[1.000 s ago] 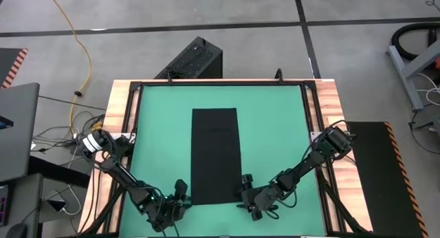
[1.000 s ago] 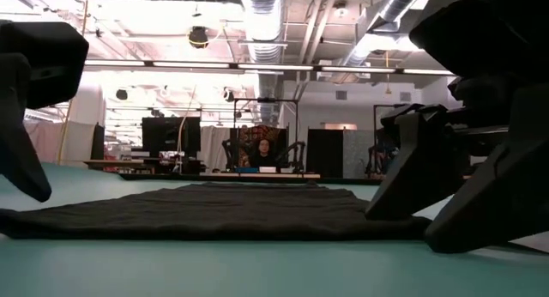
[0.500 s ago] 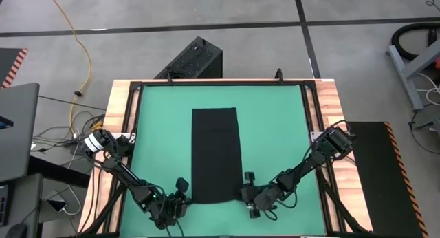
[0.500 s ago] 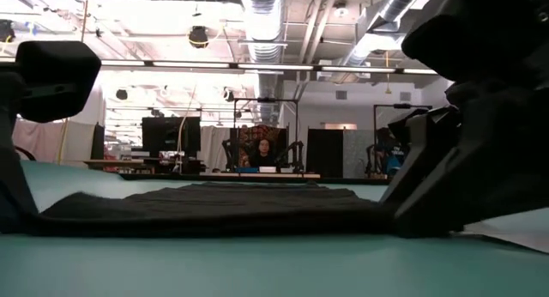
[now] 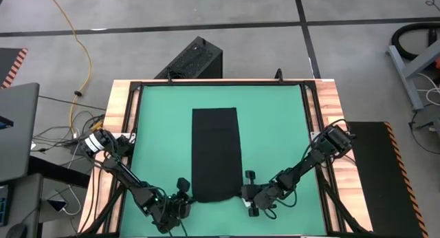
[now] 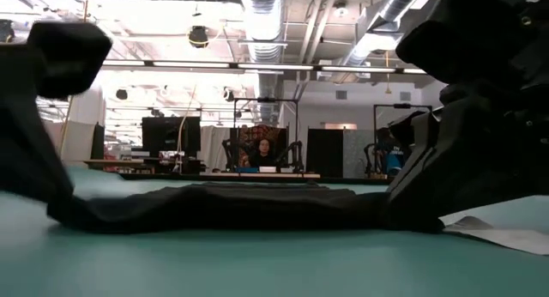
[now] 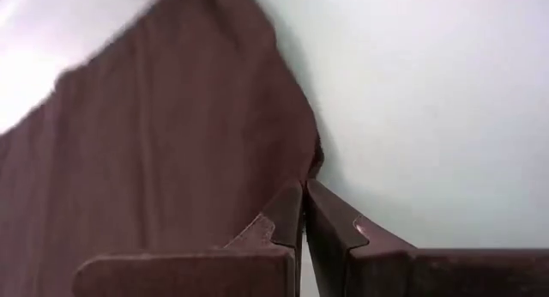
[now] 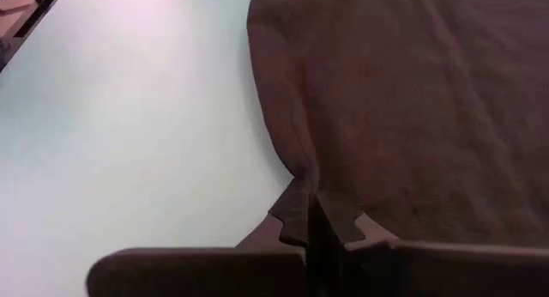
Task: Roll towel
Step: Roll the black towel
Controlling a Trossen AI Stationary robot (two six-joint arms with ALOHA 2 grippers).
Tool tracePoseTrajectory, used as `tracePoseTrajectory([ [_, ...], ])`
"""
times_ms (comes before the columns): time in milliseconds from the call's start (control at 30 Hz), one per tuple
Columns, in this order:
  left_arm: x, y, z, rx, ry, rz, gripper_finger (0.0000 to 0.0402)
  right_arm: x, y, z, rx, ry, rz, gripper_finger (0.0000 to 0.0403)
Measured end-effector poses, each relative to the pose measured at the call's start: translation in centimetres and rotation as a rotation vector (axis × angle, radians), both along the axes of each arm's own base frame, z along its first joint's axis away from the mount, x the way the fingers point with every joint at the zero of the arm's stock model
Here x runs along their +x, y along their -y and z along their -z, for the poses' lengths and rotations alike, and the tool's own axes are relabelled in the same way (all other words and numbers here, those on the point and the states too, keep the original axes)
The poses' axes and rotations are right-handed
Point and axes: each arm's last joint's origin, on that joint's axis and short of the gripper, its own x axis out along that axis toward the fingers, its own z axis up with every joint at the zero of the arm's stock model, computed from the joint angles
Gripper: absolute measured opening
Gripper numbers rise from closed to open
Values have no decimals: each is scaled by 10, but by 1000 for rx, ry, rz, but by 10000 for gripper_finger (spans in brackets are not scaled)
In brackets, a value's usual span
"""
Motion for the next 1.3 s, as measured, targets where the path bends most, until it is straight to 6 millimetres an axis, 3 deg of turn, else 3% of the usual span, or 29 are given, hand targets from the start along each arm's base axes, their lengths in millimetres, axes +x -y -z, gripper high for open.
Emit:
tracePoseTrajectory([
  [200,6,7,-14,21,-16,-10,0,-2,2,-25,39,33,-11,12],
  [500,6,-3,-21,38,19,-167,0,-1,22,-51,93,18,85,11],
  [833,10,-24,-10,48,-22,-239,0,4,49,-41,108,-109,190,10],
  [1300,19,-41,-5,6,-88,-290,0,7,63,-38,116,-161,242,12],
])
